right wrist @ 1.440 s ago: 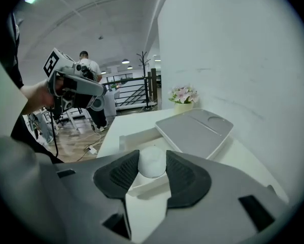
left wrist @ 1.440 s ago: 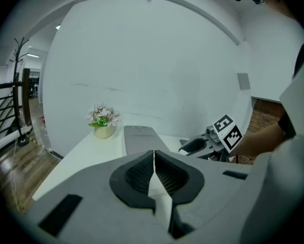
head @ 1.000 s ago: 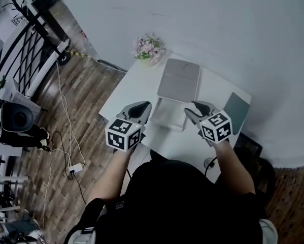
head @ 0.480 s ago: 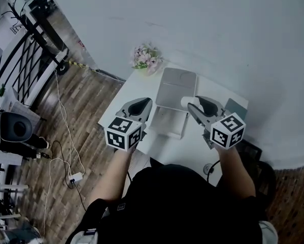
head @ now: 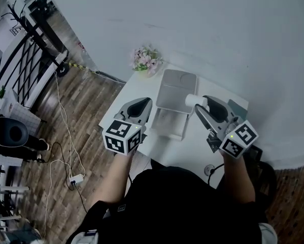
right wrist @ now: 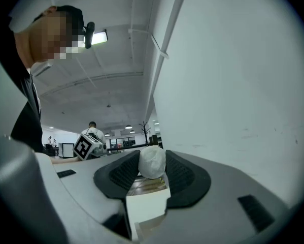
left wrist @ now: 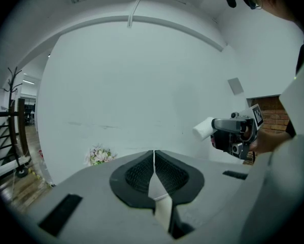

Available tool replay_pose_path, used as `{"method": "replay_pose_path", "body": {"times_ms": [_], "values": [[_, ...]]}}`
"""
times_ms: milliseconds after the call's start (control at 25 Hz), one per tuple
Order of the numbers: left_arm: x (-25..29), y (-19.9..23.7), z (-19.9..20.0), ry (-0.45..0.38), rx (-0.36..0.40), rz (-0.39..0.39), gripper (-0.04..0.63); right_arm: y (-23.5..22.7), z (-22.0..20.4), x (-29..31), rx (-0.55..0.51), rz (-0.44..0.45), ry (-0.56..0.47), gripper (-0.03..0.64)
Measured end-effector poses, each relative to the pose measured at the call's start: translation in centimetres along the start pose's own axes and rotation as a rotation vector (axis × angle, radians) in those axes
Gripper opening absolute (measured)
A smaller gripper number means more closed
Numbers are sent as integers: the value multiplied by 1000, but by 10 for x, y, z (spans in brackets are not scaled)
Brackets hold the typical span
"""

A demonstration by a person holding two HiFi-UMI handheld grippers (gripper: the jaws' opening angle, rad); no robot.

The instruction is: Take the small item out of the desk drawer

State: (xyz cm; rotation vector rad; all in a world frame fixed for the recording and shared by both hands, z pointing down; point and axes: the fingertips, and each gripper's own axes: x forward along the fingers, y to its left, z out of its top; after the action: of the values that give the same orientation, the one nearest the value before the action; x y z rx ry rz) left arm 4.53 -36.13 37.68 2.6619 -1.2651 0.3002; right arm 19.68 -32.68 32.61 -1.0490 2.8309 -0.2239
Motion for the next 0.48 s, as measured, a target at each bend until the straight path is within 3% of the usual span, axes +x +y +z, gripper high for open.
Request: {"method": "replay_pose_path", "body": {"times_ms": [200, 480], "values": [[-7, 2, -2, -2, -12, 3, 17, 2, 11, -12, 6, 7, -85, 160], [-17, 1, -6, 7, -10, 14, 17, 8, -3, -14, 29, -5, -61, 158]]}}
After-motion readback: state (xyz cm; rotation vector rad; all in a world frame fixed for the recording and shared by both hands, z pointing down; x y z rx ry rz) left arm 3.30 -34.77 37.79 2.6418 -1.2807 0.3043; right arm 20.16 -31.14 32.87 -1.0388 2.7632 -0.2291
